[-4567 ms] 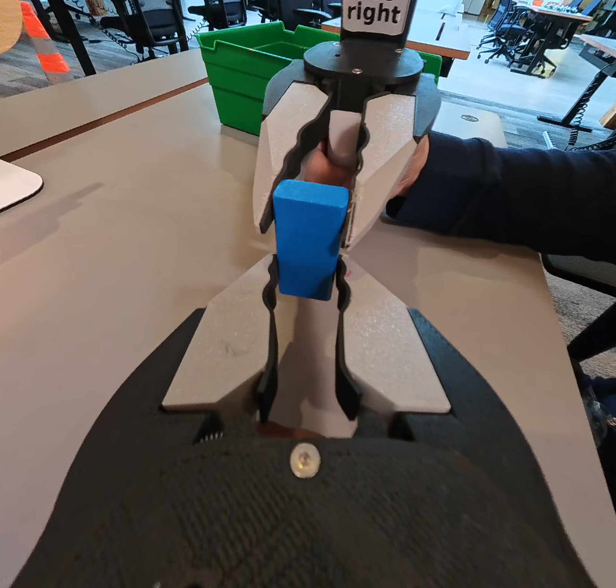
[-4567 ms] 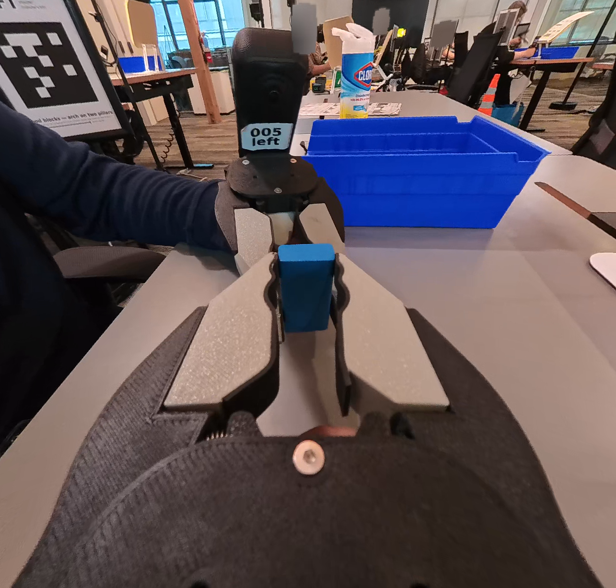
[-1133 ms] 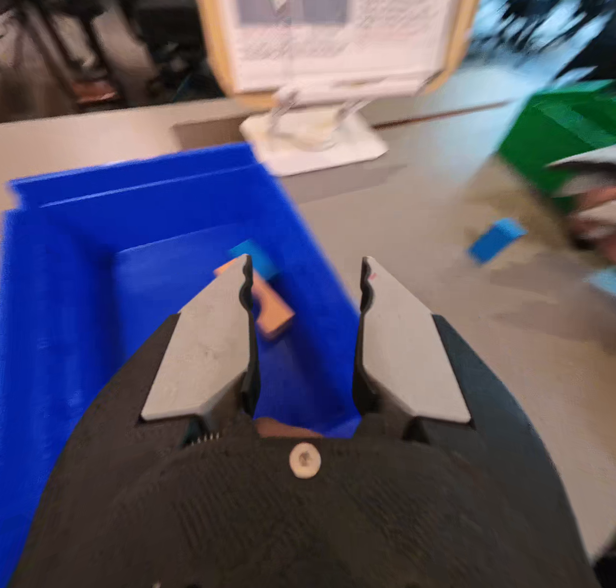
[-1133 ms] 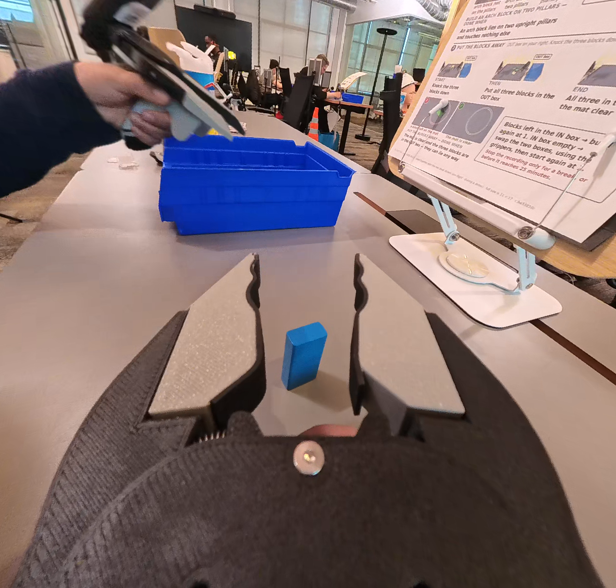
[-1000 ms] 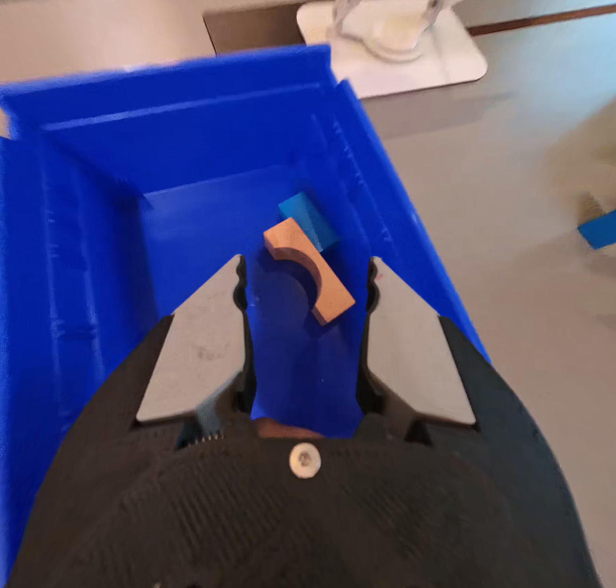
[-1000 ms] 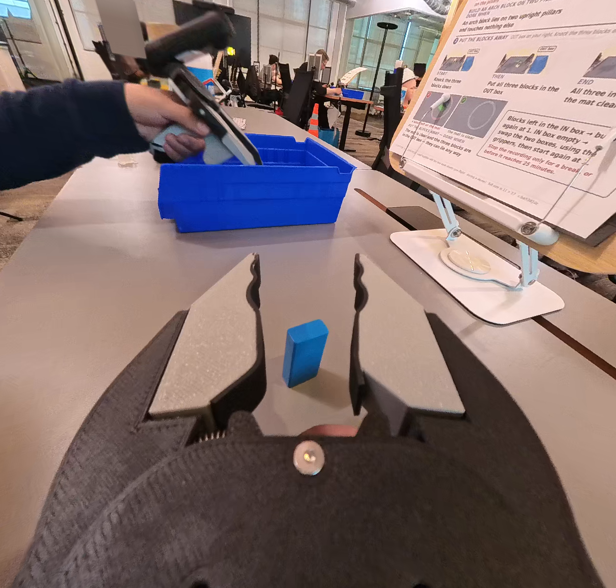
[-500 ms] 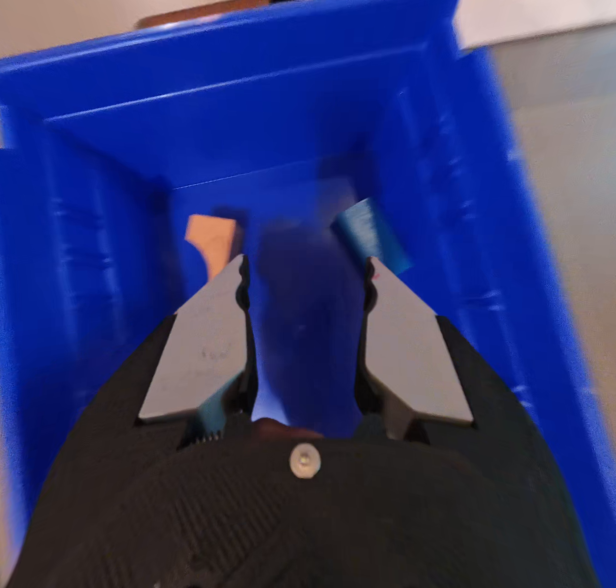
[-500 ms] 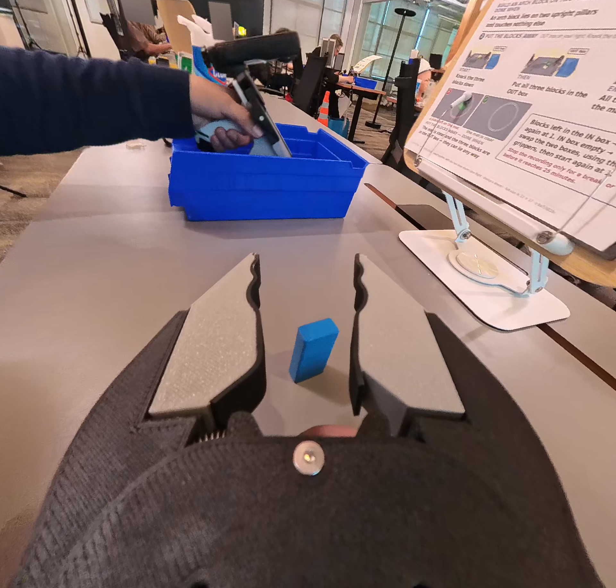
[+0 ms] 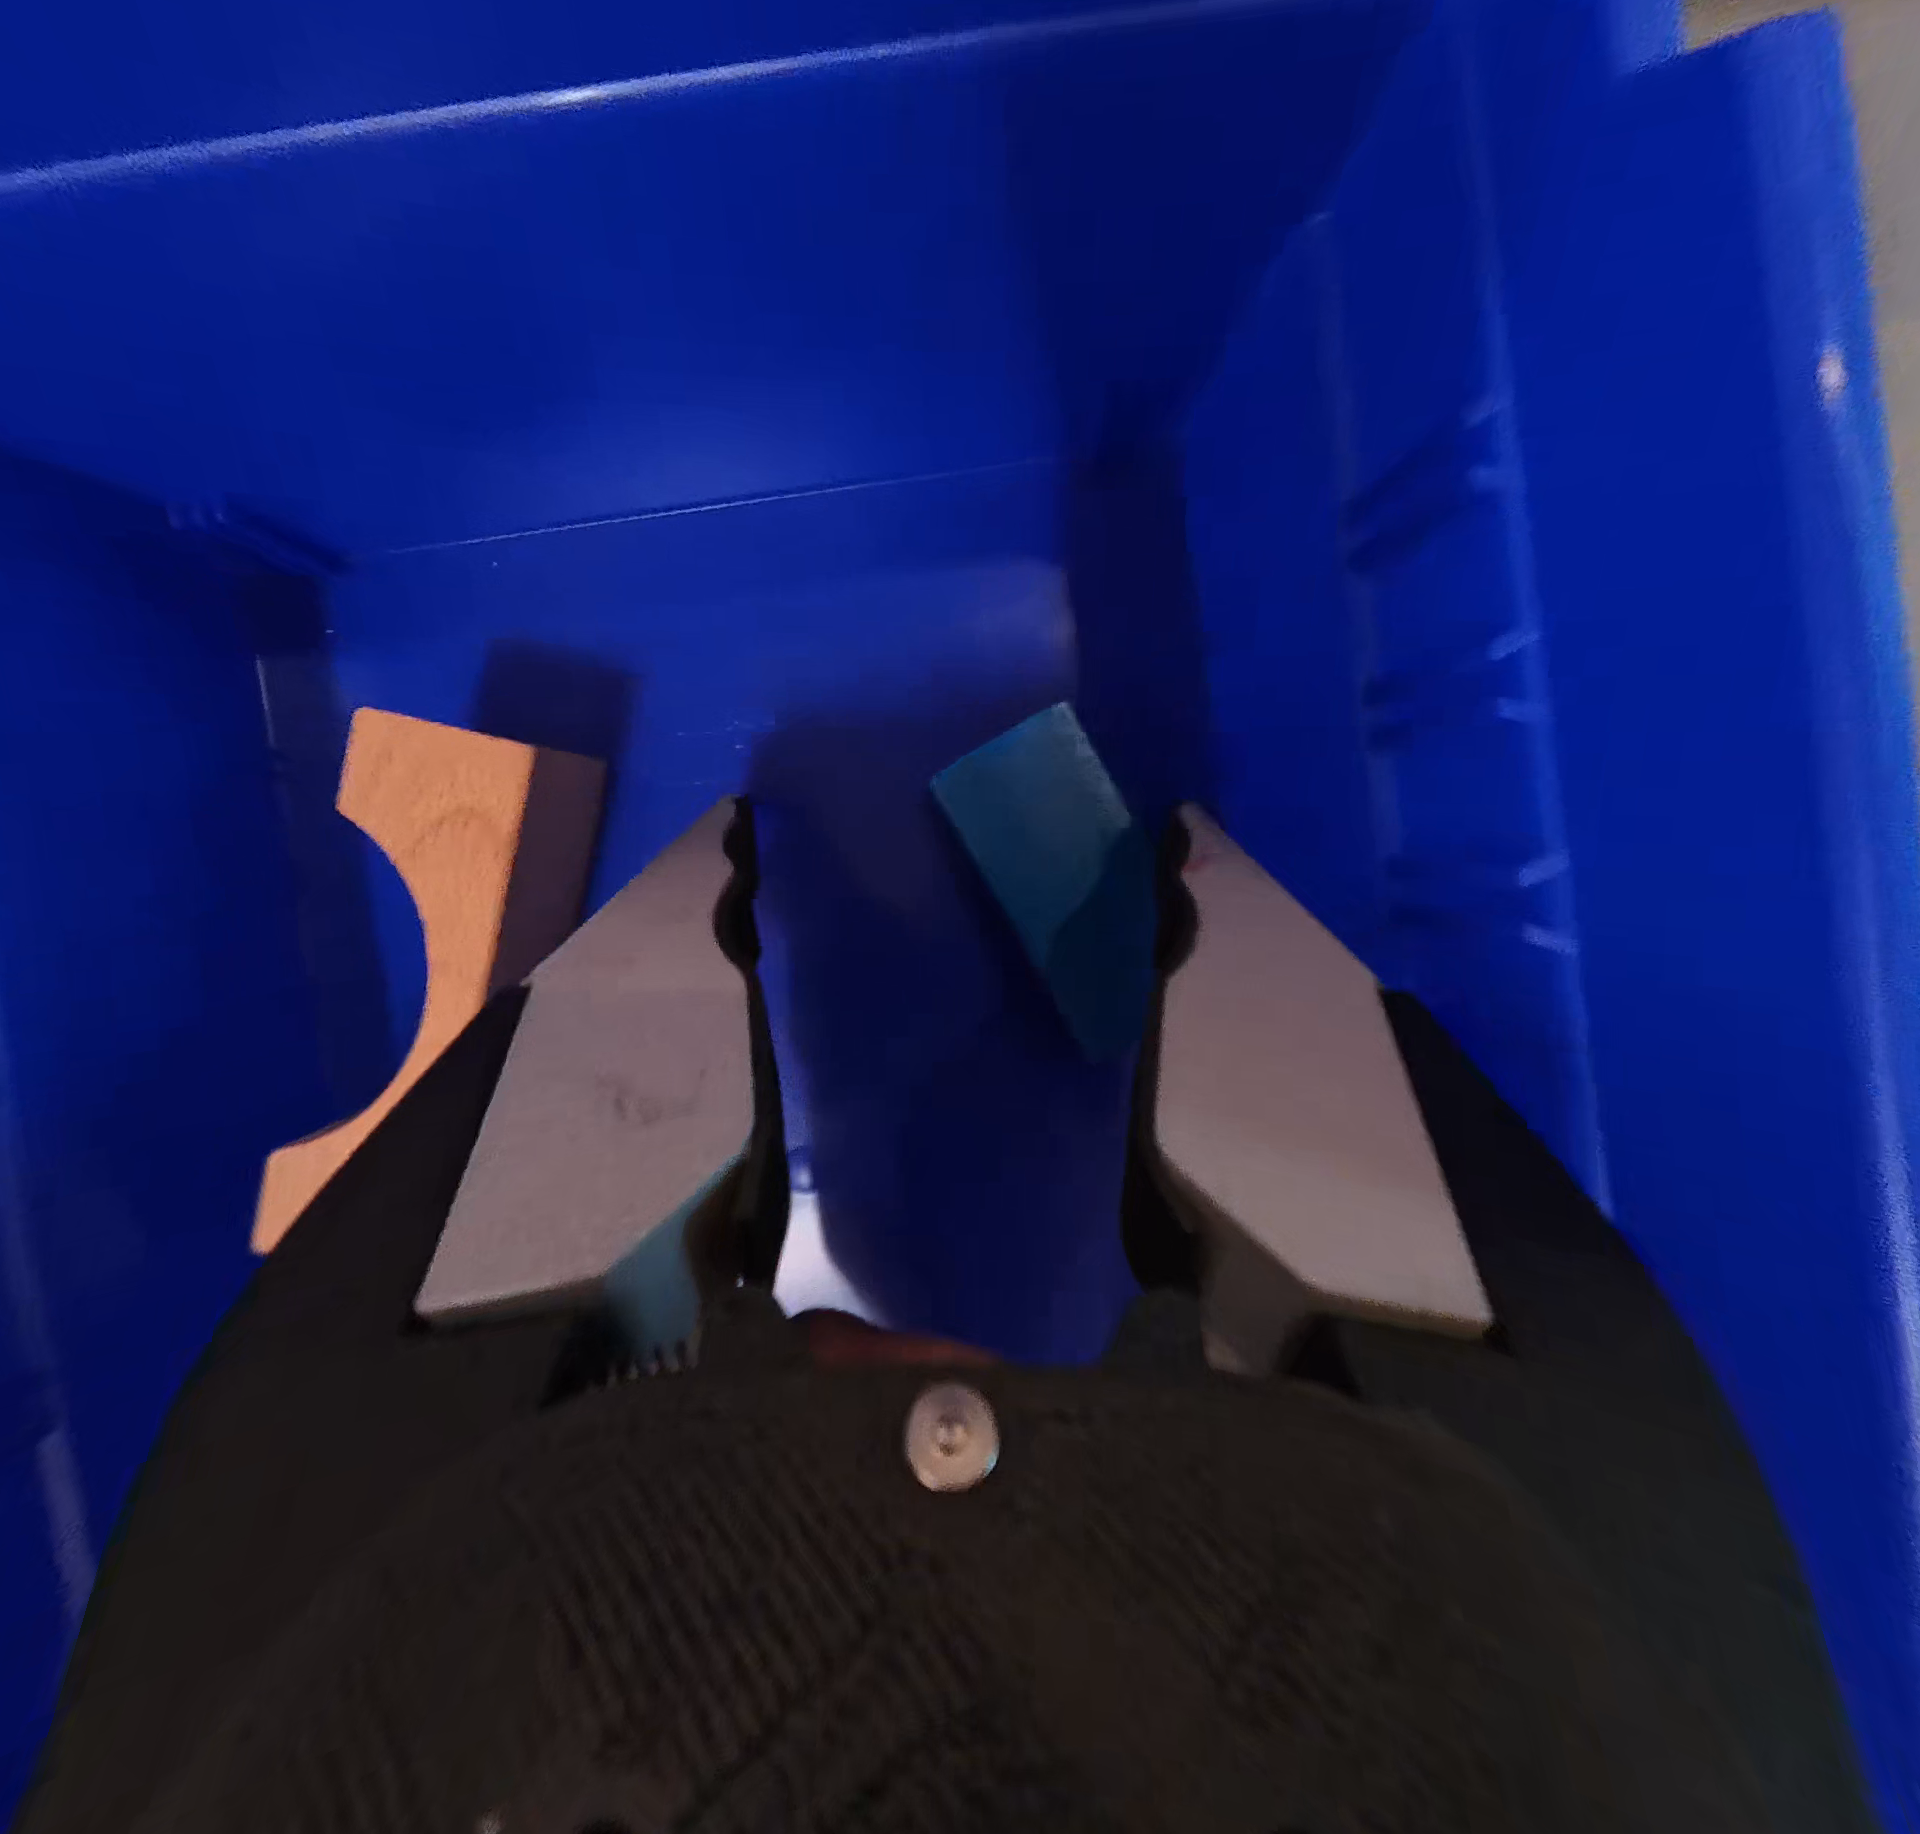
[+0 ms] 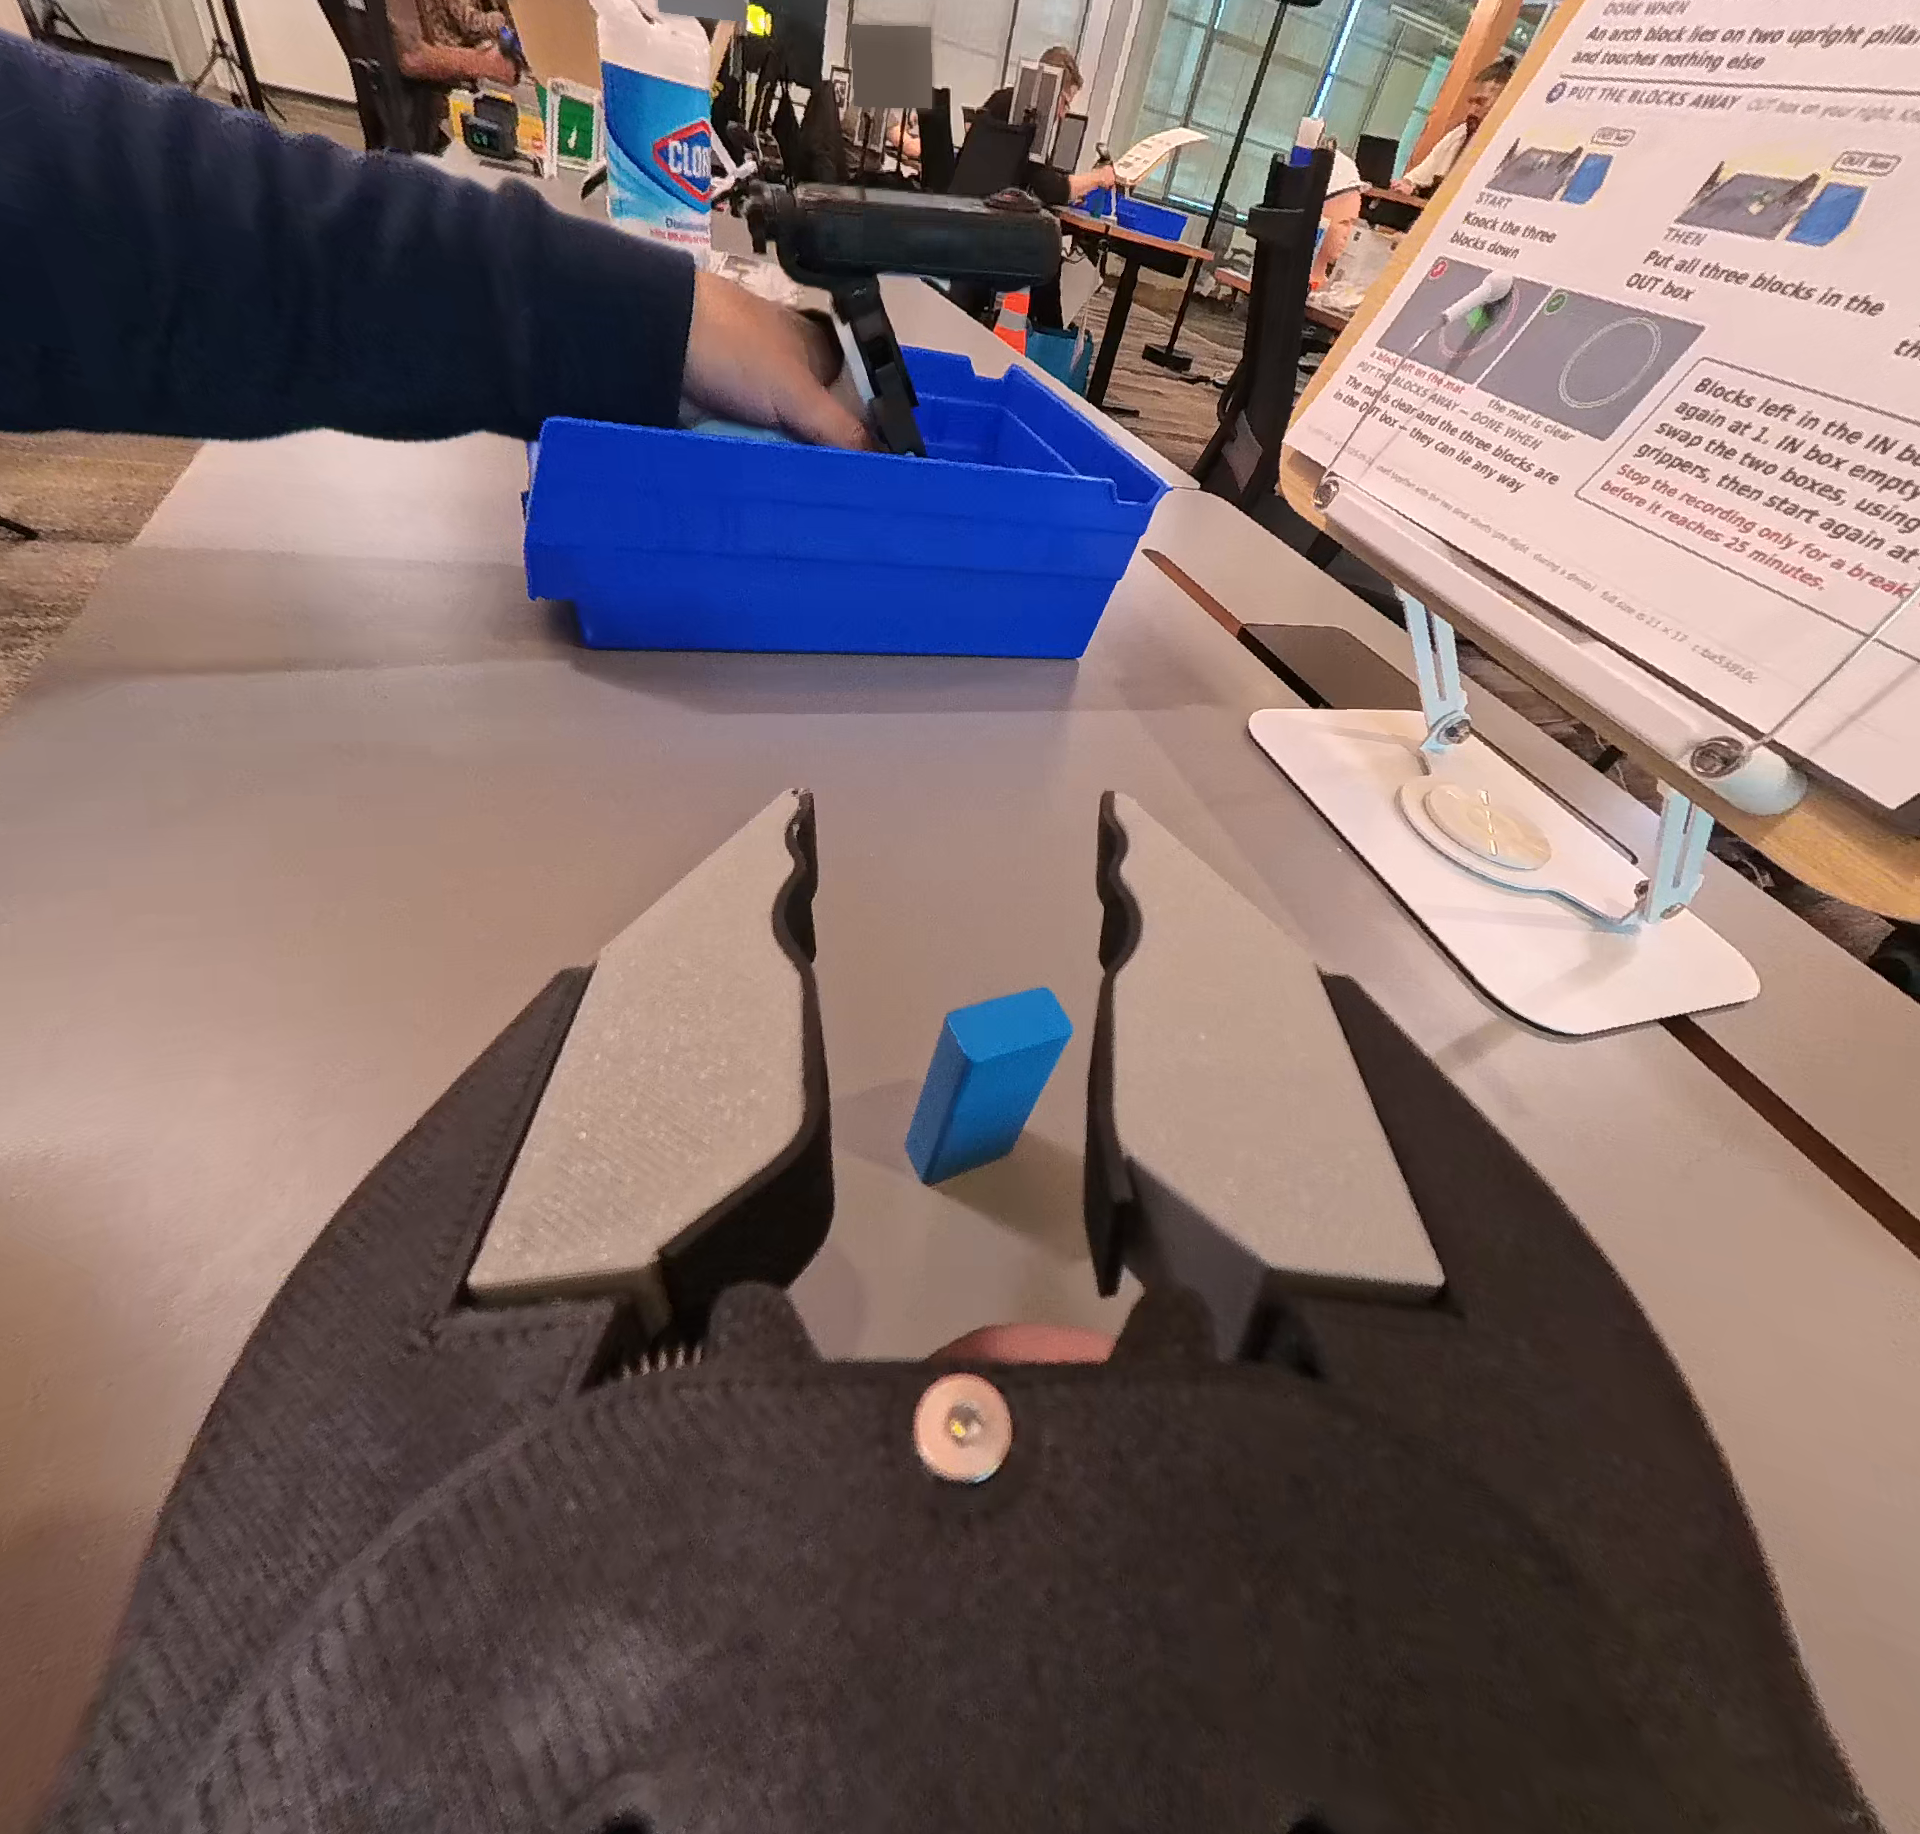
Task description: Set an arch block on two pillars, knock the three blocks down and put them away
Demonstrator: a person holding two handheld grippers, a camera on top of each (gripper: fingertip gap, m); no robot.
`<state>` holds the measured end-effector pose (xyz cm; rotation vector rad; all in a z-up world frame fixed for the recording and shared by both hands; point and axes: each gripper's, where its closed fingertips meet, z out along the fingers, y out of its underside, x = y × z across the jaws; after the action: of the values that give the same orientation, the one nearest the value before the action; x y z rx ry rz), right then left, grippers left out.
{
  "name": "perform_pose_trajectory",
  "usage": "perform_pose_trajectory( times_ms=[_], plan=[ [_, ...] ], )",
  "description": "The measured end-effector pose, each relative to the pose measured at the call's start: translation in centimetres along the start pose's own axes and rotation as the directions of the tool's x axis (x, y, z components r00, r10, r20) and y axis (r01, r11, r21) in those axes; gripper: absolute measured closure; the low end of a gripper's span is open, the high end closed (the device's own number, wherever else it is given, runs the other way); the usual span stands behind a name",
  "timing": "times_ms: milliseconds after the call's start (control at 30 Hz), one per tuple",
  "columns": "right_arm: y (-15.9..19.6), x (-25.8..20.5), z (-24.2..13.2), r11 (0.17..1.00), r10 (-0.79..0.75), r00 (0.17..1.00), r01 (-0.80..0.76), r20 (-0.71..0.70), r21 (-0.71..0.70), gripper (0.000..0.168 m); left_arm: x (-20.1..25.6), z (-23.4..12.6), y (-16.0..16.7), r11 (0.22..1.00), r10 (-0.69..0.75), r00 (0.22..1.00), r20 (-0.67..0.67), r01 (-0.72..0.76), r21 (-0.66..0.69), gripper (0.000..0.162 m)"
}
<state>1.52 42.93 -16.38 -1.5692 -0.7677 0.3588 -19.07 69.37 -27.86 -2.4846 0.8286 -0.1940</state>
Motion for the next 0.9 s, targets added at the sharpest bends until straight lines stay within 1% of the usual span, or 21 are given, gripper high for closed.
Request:
perform_pose_trajectory(
  times_ms=[33,67,100,133,233,333,433,500,567,667,700,733,767,900],
  plan=[
    [-0.1,0.0,0.0,1.000,-0.002,1.000,0.002,0.000,0.001,0.117,-0.6,-0.2,0.2,1.000,0.010,1.000,0.017,-0.010,-0.006,0.093],
    [-0.2,-0.1,-0.1,1.000,-0.006,1.000,0.006,-0.001,0.002,0.117,-1.3,-0.4,0.4,1.000,0.019,0.999,0.037,-0.019,-0.014,0.101],
    [-0.3,-0.1,-0.1,1.000,-0.009,1.000,0.009,0.000,0.003,0.118,-1.9,-0.6,0.7,0.999,0.025,0.998,0.052,-0.024,-0.023,0.106],
    [-0.4,-0.2,-0.1,1.000,-0.012,1.000,0.012,0.001,0.006,0.118,-2.3,-0.8,1.0,0.999,0.023,0.998,0.053,-0.021,-0.033,0.107],
    [-0.5,-0.3,0.0,1.000,-0.019,1.000,0.019,0.003,0.002,0.119,-2.7,-1.4,1.8,0.999,-0.015,1.000,0.019,0.016,-0.045,0.098],
    [-0.3,-0.5,0.1,0.999,-0.031,1.000,0.031,0.001,-0.011,0.120,-2.2,-1.7,2.1,0.998,-0.036,0.999,-0.037,0.034,-0.050,0.098],
    [-0.3,-0.6,0.2,0.999,-0.042,0.999,0.042,-0.001,-0.015,0.121,-1.9,-1.9,2.3,0.997,-0.029,0.998,-0.054,0.025,-0.073,0.098],
    [-0.4,-0.7,0.3,0.999,-0.047,0.999,0.047,0.001,-0.018,0.121,-1.2,-1.7,2.6,0.994,-0.056,0.994,-0.089,0.047,-0.100,0.098],
    [-0.3,-0.9,0.3,0.998,-0.052,0.999,0.052,0.005,-0.023,0.121,-1.2,-1.5,2.4,0.993,-0.064,0.995,-0.073,0.057,-0.100,0.099],
    [-0.2,-1.0,0.4,0.997,-0.067,0.998,0.067,0.004,-0.037,0.123,-0.9,-1.0,2.1,0.994,-0.014,1.000,-0.027,0.011,-0.105,0.101],
    [-0.1,-1.1,0.5,0.996,-0.073,0.997,0.073,0.004,-0.042,0.123,-0.8,-1.0,1.9,0.994,0.020,1.000,-0.021,-0.022,-0.103,0.106],
    [-0.1,-1.2,0.5,0.996,-0.078,0.997,0.078,0.004,-0.045,0.123,-0.4,-1.0,1.8,0.993,0.051,0.998,-0.034,-0.055,-0.103,0.123],
    [-0.1,-1.2,0.5,0.996,-0.081,0.997,0.082,0.005,-0.047,0.124,-0.2,-1.0,1.9,0.990,0.083,0.995,-0.046,-0.087,-0.110,0.126],
    [-0.1,-1.5,0.6,0.995,-0.090,0.996,0.091,0.016,-0.050,0.124,-0.2,-1.3,2.3,0.974,0.162,0.983,-0.088,-0.174,-0.148,0.126]
  ],
)
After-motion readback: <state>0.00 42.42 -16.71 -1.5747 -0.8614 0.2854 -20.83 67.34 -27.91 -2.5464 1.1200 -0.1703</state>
